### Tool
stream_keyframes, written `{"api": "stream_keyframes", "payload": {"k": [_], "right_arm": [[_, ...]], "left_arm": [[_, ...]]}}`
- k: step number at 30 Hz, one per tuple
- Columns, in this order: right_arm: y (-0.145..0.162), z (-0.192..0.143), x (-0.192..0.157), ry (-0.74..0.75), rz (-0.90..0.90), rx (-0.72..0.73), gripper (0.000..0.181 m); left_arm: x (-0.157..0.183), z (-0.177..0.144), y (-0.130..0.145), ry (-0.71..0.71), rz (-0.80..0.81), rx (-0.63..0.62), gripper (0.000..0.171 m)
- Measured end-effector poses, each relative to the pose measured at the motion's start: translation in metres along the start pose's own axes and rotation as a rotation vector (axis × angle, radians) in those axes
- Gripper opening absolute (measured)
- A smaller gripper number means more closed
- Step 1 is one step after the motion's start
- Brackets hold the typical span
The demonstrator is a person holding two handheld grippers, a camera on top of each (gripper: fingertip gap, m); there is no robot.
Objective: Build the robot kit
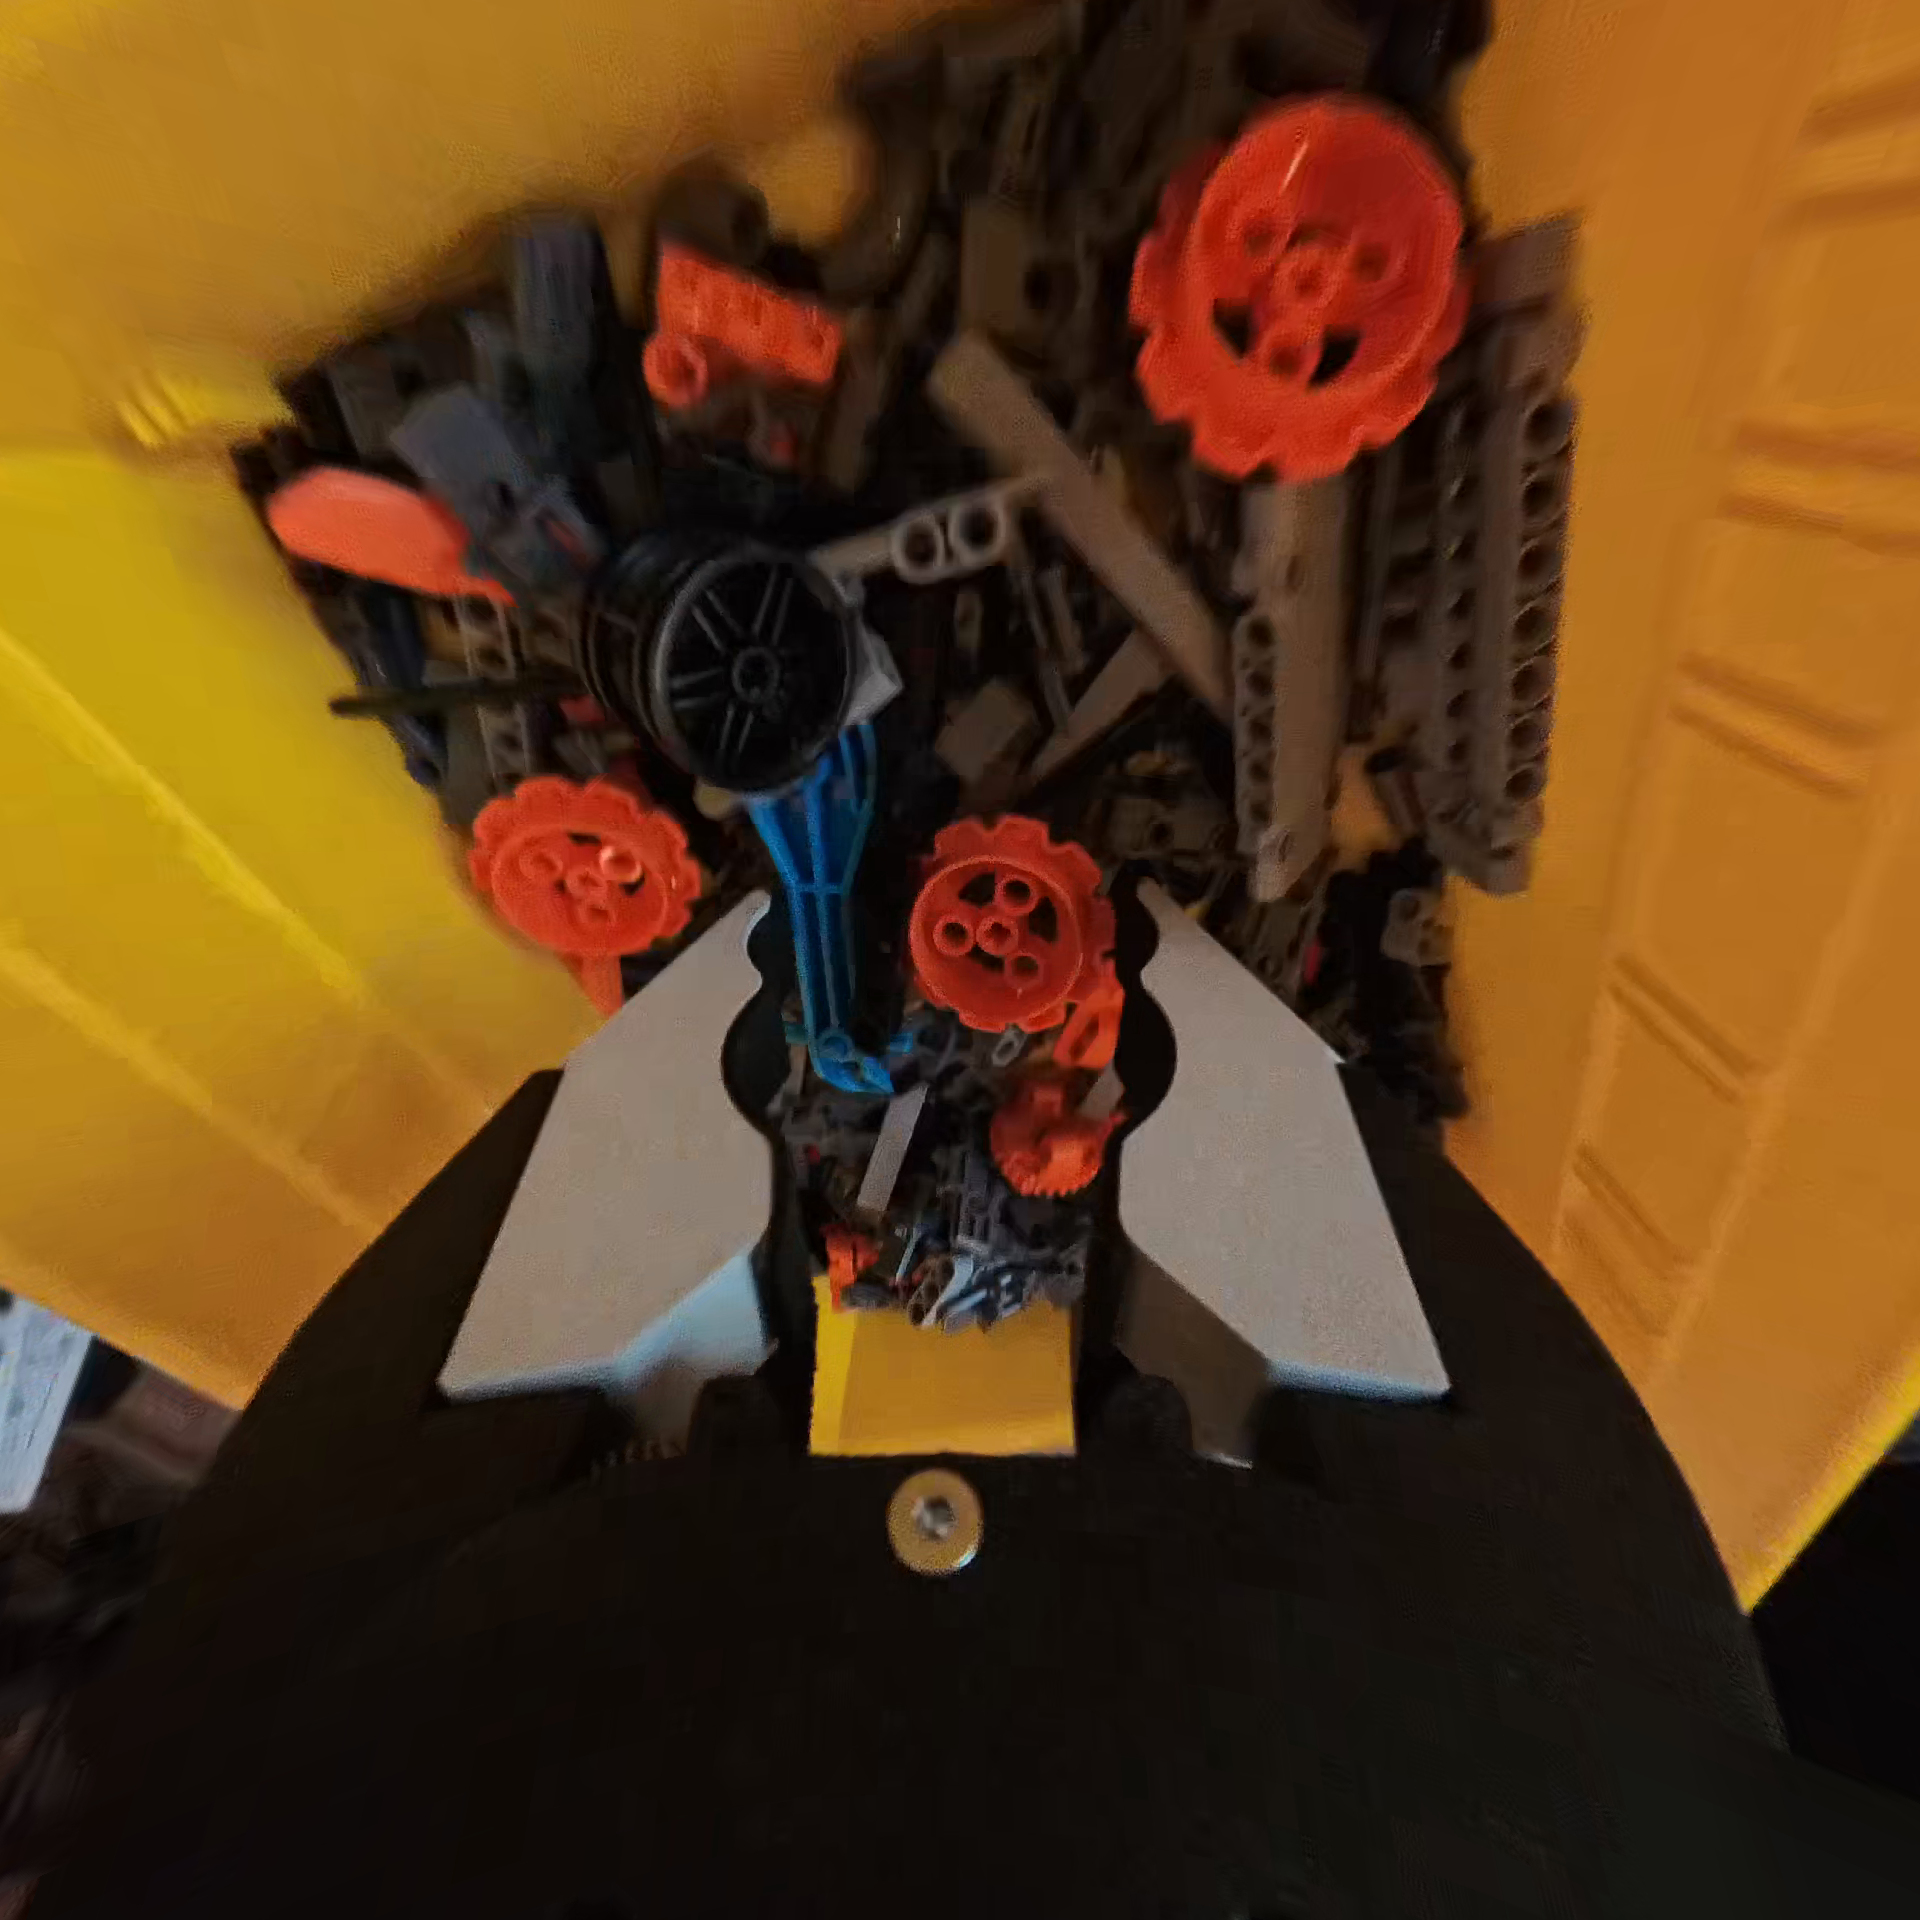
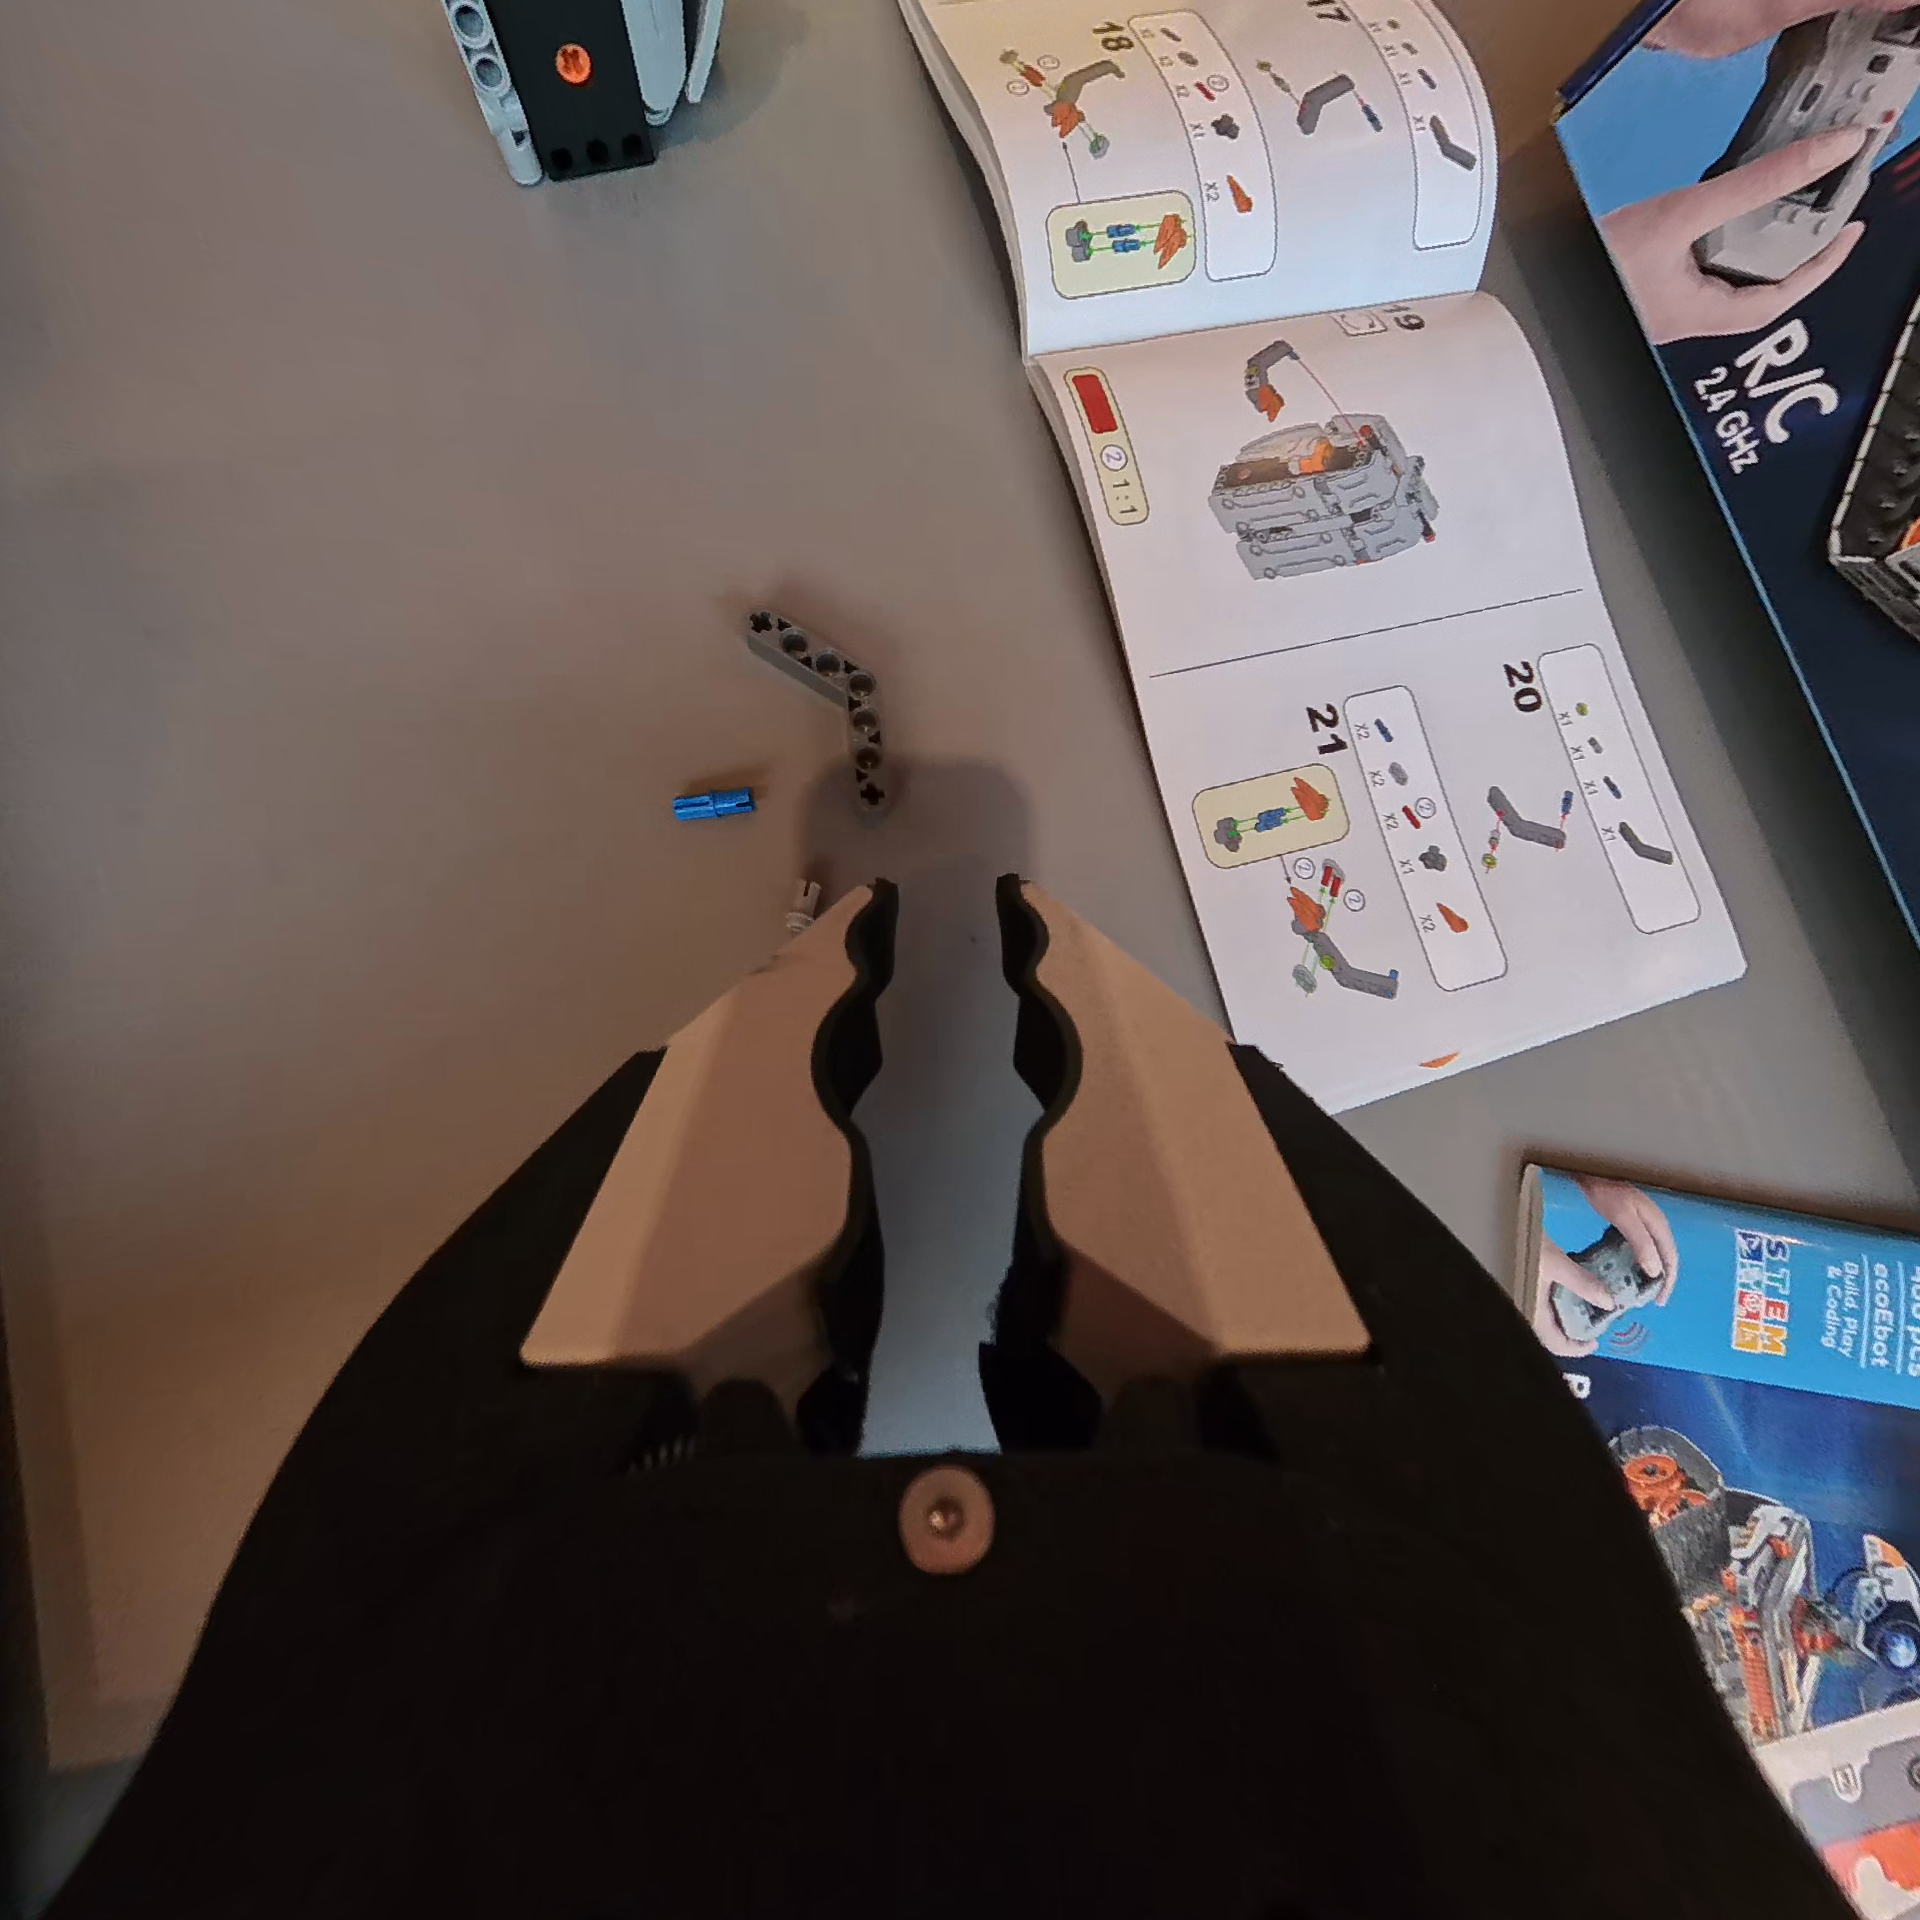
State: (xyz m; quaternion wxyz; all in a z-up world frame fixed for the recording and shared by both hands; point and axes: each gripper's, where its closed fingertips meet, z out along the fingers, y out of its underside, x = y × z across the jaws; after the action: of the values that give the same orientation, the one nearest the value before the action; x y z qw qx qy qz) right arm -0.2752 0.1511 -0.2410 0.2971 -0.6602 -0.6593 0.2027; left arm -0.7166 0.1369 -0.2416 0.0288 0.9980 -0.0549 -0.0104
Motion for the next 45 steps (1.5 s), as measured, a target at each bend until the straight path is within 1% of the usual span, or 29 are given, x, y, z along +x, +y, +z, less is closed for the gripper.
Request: {"api": "stream_keyframes", "payload": {"k": [3,4,5,6,7,8,10,11,12,15,16,18,20,21,22,24,25,26,27,28,30,34,36,39,41,42,43,44,45], "right_arm": [[0.0,0.0,0.0,-0.001,0.001,-0.001,0.02],[0.0,0.0,0.0,-0.001,0.0,-0.002,0.02],[0.001,0.0,0.0,0.0,-0.001,-0.003,0.02],[0.0,0.0,0.0,0.001,-0.002,-0.002,0.02],[0.0,-0.001,0.0,0.0,-0.002,-0.002,0.02],[0.0,-0.001,-0.001,0.0,-0.002,-0.003,0.02],[0.0,-0.001,-0.001,0.0,-0.006,-0.006,0.02],[0.0,-0.001,-0.001,-0.001,-0.008,-0.008,0.02],[0.0,-0.001,-0.002,-0.001,-0.009,-0.01,0.02],[0.001,0.0,-0.002,-0.003,-0.01,-0.014,0.02],[0.001,0.0,-0.002,-0.003,-0.011,-0.016,0.02],[0.001,0.0,-0.002,-0.004,-0.01,-0.017,0.02],[0.002,0.0,-0.002,-0.004,-0.01,-0.017,0.02],[0.002,0.0,-0.002,-0.003,-0.009,-0.018,0.02],[0.002,0.0,-0.002,-0.003,-0.009,-0.017,0.02],[0.002,0.0,-0.002,-0.004,-0.007,-0.017,0.02],[0.002,0.0,-0.002,-0.004,-0.007,-0.018,0.02],[0.002,0.0,-0.002,-0.005,-0.007,-0.018,0.02],[0.002,0.001,-0.002,-0.005,-0.008,-0.019,0.02],[0.002,0.001,-0.003,-0.006,-0.008,-0.02,0.02],[0.002,0.001,-0.003,-0.007,-0.009,-0.02,0.02],[0.001,0.0,-0.003,-0.004,-0.012,-0.016,0.02],[0.0,0.0,-0.003,-0.007,-0.011,-0.012,0.02],[0.002,0.002,-0.003,-0.009,-0.012,-0.022,0.02],[0.002,0.002,-0.003,-0.009,-0.011,-0.021,0.02],[0.002,0.001,-0.003,-0.008,-0.01,-0.02,0.02],[0.002,0.001,-0.003,-0.007,-0.01,-0.018,0.02],[0.002,0.001,-0.002,-0.005,-0.01,-0.016,0.02],[0.002,0.001,-0.002,-0.005,-0.009,-0.016,0.02]], "left_arm": [[0.006,-0.008,-0.035,0.056,0.001,0.161,0.031],[0.007,-0.01,-0.041,0.064,0.007,0.193,0.031],[0.011,-0.014,-0.044,0.091,0.017,0.218,0.038],[0.018,-0.018,-0.046,0.126,0.033,0.241,0.04],[0.021,-0.023,-0.045,0.143,0.042,0.26,0.038],[0.018,-0.027,-0.04,0.127,0.031,0.256,0.044],[0.003,-0.03,-0.018,0.049,-0.009,0.194,0.053],[-0.005,-0.029,0.0,0.01,-0.037,0.132,0.059],[-0.01,-0.027,0.02,-0.013,-0.064,0.06,0.058],[-0.018,-0.02,0.068,-0.003,-0.143,-0.104,0.059],[-0.023,-0.019,0.078,-0.016,-0.168,-0.136,0.058],[-0.026,-0.015,0.085,0.003,-0.193,-0.163,0.05],[-0.029,-0.007,0.091,0.002,-0.21,-0.224,0.056],[-0.03,-0.003,0.093,0.007,-0.211,-0.252,0.054],[-0.028,0.002,0.091,0.023,-0.205,-0.271,0.056],[-0.026,0.008,0.091,0.035,-0.177,-0.314,0.051],[-0.03,0.009,0.091,-0.002,-0.16,-0.328,0.042],[-0.029,0.01,0.091,-0.008,-0.142,-0.326,0.038],[-0.02,0.012,0.085,0.039,-0.116,-0.303,0.035],[-0.012,0.013,0.081,0.083,-0.079,-0.301,0.027],[-0.01,0.015,0.07,0.079,-0.034,-0.273,0.009],[-0.005,0.016,0.056,0.111,-0.035,-0.244,0.009],[-0.006,0.015,0.045,0.124,-0.03,-0.194,0.007],[-0.005,0.008,0.01,0.153,-0.049,-0.033,0.002],[-0.003,-0.003,-0.017,0.192,-0.08,0.108,0.004],[0.001,-0.008,-0.02,0.223,-0.089,0.132,0.006],[0.003,-0.011,-0.017,0.236,-0.087,0.13,0.014],[0.006,-0.014,-0.011,0.239,-0.077,0.118,0.03],[0.008,-0.018,-0.004,0.241,-0.065,0.107,0.036]]}}
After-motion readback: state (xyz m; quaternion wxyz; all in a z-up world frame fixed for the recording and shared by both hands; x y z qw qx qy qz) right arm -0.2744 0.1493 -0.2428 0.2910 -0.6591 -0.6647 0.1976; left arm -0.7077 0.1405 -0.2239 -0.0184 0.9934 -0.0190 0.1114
